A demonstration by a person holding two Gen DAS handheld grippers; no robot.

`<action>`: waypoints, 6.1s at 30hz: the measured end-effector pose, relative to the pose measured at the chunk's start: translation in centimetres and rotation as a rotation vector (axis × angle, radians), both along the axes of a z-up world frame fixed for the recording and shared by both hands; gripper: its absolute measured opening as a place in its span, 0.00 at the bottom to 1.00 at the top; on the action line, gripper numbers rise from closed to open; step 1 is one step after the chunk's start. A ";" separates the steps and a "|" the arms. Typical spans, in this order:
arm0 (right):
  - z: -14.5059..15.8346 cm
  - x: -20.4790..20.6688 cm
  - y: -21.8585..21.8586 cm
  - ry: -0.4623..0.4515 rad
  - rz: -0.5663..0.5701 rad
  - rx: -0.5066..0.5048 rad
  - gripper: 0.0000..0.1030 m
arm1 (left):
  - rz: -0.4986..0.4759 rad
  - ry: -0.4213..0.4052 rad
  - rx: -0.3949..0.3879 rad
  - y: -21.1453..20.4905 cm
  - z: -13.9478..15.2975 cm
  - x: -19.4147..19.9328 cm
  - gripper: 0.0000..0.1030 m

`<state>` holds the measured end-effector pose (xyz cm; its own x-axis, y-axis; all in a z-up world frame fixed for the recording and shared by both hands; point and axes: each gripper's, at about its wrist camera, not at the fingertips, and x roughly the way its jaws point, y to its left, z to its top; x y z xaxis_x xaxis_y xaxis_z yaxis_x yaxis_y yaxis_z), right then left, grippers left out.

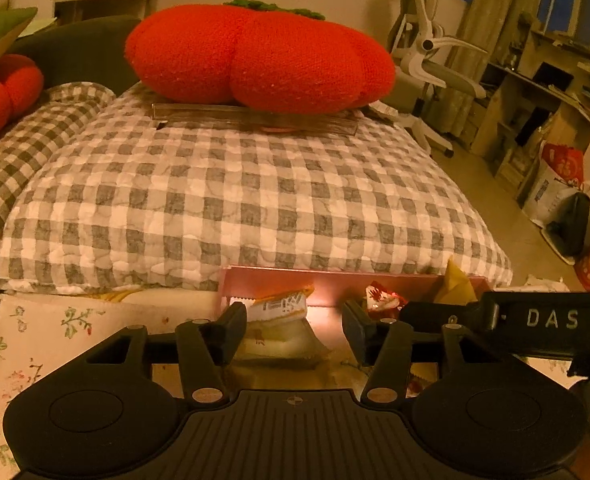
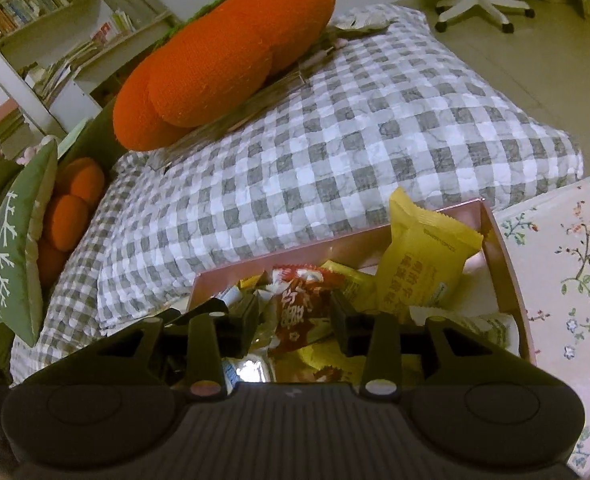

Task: Organize snacks
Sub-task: 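Lower both packets into the silver box and open both grippers, then grasp the gold bar with the left gripper while the right gripper grasps the white paper wrapper, then carry the gold bar and white wrapper toward the silver box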

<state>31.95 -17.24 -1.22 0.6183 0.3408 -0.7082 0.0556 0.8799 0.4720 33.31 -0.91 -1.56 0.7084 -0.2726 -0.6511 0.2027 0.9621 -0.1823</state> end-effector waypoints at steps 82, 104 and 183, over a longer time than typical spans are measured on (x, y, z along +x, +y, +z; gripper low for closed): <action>3.3 -19.0 -6.0 0.269 0.005 -0.309 0.71 | -0.071 0.366 0.060 -10.3 -4.7 -23.2 0.78; -0.5 -16.7 -7.6 0.354 -0.065 -0.184 0.79 | -0.095 0.258 0.067 -9.7 -4.7 -23.6 0.30; 0.8 -16.8 0.0 0.324 0.151 -0.273 0.45 | 0.055 0.213 0.110 -2.9 -2.0 -22.2 0.26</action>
<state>15.17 -17.27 -0.37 0.3070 0.1841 -0.9337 0.0239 0.9793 0.2010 11.12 -3.80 -3.58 0.5635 -0.1564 -0.8112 0.1173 0.9871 -0.1089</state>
